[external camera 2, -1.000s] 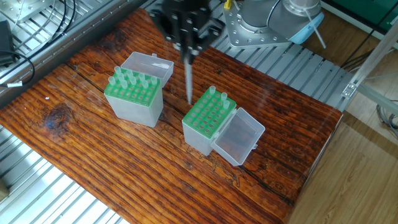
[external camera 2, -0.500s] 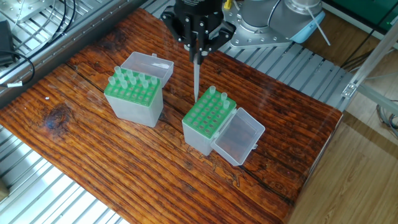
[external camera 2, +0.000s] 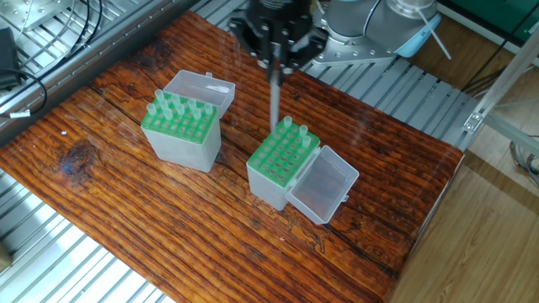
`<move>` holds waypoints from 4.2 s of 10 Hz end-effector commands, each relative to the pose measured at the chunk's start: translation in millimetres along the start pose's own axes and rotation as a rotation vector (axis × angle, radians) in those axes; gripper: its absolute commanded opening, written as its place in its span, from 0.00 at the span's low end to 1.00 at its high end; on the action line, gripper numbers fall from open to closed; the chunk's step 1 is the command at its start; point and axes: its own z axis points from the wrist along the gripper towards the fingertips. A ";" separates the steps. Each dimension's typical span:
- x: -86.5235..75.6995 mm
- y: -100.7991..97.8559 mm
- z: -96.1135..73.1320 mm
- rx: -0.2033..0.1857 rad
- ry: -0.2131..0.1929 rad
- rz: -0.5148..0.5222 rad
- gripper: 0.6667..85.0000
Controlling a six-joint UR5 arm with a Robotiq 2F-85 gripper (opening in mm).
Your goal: Transfer all large pipette tips from one holder to another
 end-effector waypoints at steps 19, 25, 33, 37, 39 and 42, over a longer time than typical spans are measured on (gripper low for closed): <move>-5.1 35.7 33.1 0.002 -0.045 0.068 0.12; 0.4 34.7 29.2 0.000 -0.031 0.060 0.12; 1.8 39.5 30.1 -0.007 -0.025 0.059 0.12; -1.4 39.2 33.2 -0.004 -0.030 0.060 0.12; -0.9 37.2 33.9 0.003 -0.027 0.060 0.12; 0.7 36.0 36.5 0.006 -0.013 0.056 0.12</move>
